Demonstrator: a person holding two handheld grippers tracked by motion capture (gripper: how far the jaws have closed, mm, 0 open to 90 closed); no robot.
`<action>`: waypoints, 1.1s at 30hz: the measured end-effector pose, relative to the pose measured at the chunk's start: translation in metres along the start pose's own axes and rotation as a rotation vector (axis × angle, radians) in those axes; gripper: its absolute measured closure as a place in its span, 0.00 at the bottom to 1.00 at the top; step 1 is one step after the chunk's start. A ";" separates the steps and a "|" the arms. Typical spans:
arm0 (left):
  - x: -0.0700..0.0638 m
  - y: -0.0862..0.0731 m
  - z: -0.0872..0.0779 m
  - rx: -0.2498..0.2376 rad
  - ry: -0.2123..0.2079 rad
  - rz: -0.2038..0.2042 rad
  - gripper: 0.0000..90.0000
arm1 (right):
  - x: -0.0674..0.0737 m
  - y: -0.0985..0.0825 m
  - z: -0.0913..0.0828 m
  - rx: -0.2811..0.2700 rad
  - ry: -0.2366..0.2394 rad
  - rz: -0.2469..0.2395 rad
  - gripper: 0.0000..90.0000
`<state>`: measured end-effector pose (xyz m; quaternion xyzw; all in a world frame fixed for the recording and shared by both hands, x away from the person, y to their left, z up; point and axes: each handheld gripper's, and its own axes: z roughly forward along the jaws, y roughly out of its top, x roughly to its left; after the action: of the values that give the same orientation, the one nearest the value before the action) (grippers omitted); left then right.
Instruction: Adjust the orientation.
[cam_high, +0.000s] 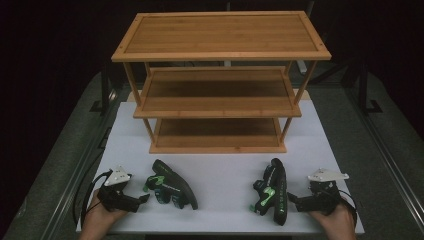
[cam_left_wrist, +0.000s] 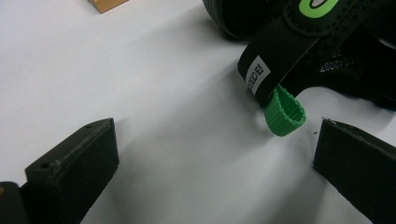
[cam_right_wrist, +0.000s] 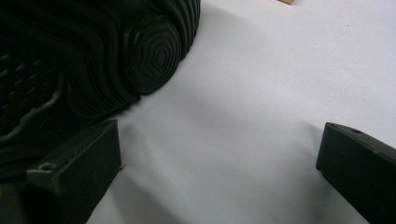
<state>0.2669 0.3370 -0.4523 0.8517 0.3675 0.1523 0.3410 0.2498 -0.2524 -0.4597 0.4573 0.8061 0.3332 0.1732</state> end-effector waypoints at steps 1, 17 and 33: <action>0.000 0.000 0.000 0.000 0.000 0.000 0.00 | 0.000 0.000 0.000 0.000 0.000 0.000 0.00; 0.002 -0.004 -0.024 -0.056 -0.028 -0.002 0.39 | 0.000 -0.001 0.000 -0.002 -0.003 0.000 0.00; -0.014 0.024 -0.052 -0.174 -0.183 0.019 1.00 | 0.000 -0.001 0.000 -0.002 -0.003 0.000 0.00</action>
<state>0.2428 0.3394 -0.3984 0.8327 0.3123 0.1086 0.4442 0.2491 -0.2525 -0.4599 0.4574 0.8056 0.3335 0.1748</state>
